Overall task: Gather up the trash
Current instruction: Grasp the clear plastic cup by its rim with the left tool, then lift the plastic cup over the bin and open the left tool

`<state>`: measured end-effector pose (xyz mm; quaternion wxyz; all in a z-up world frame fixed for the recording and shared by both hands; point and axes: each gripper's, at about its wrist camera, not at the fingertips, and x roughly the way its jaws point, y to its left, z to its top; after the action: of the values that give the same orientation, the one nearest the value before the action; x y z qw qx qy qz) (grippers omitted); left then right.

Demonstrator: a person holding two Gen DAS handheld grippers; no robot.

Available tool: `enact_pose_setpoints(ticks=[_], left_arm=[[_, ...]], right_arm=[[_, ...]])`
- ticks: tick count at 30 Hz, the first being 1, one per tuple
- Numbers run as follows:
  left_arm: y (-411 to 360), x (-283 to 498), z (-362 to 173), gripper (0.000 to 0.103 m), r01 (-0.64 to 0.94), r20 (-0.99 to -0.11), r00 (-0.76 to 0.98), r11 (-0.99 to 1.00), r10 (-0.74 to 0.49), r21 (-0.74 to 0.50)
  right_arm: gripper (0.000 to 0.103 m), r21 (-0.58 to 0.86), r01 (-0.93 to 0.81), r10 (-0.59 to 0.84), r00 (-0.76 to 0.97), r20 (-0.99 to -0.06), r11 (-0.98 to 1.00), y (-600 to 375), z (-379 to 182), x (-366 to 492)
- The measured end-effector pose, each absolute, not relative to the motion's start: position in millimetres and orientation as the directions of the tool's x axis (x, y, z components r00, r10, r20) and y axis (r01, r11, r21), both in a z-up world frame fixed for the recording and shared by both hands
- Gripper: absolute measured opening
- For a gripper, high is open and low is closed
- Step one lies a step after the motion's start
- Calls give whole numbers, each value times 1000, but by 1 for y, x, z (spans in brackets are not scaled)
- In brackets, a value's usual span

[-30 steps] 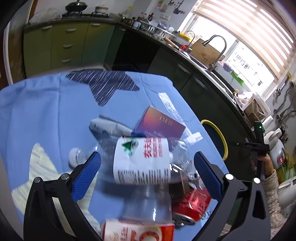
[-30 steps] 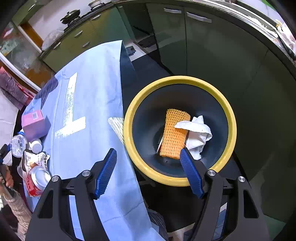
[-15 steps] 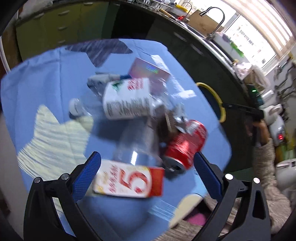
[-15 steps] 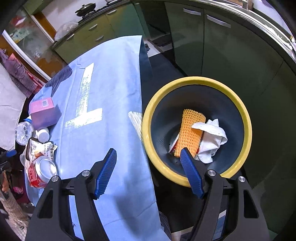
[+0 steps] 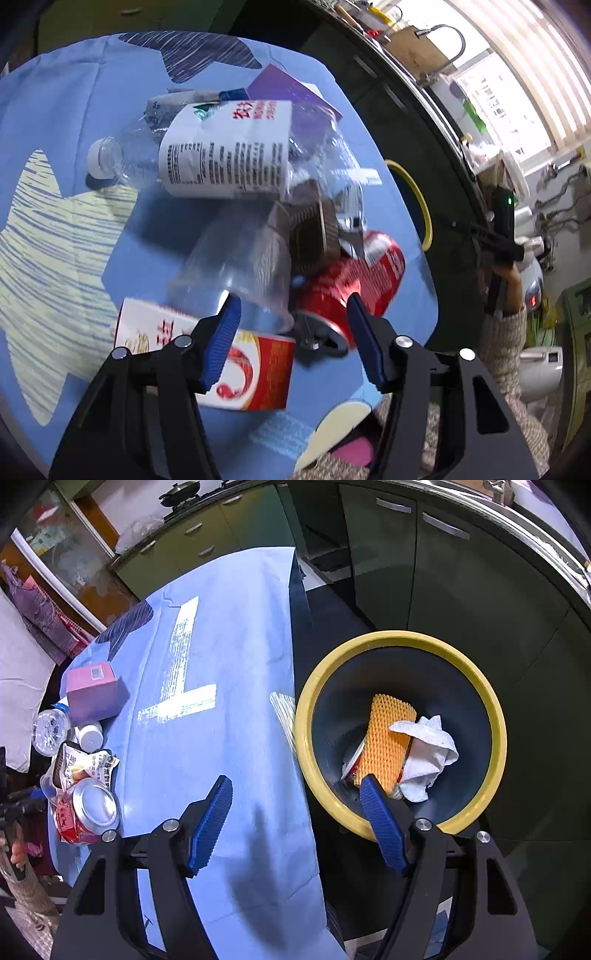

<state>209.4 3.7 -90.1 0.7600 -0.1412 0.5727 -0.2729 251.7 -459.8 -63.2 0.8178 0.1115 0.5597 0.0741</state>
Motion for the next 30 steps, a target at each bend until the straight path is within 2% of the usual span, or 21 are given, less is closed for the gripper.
enact_pose_setpoints(ticks=[1,6,9,12,30], left_arm=[[4,211,-91,49,246,-785,204,807,-585,-538],[2,212,-90,13,257,-778,238,810,-582,-527],[-2,209,-81,8,280,-775,257,812,-577,-512],[-6,205,-71,5,306,-778,287,823,-559,-478],[-13,167,-16,5,405,-793,361,849,-490,-340]], right_arm=[[71,264,3,245,361,-900,965,-460,-64,251],[71,271,5,251,358,-899,963,-462,-69,251],[71,276,4,257,357,-898,961,-462,-71,251],[71,280,-2,262,354,-898,960,-460,-73,250],[71,289,-15,275,363,-891,957,-465,-70,237]])
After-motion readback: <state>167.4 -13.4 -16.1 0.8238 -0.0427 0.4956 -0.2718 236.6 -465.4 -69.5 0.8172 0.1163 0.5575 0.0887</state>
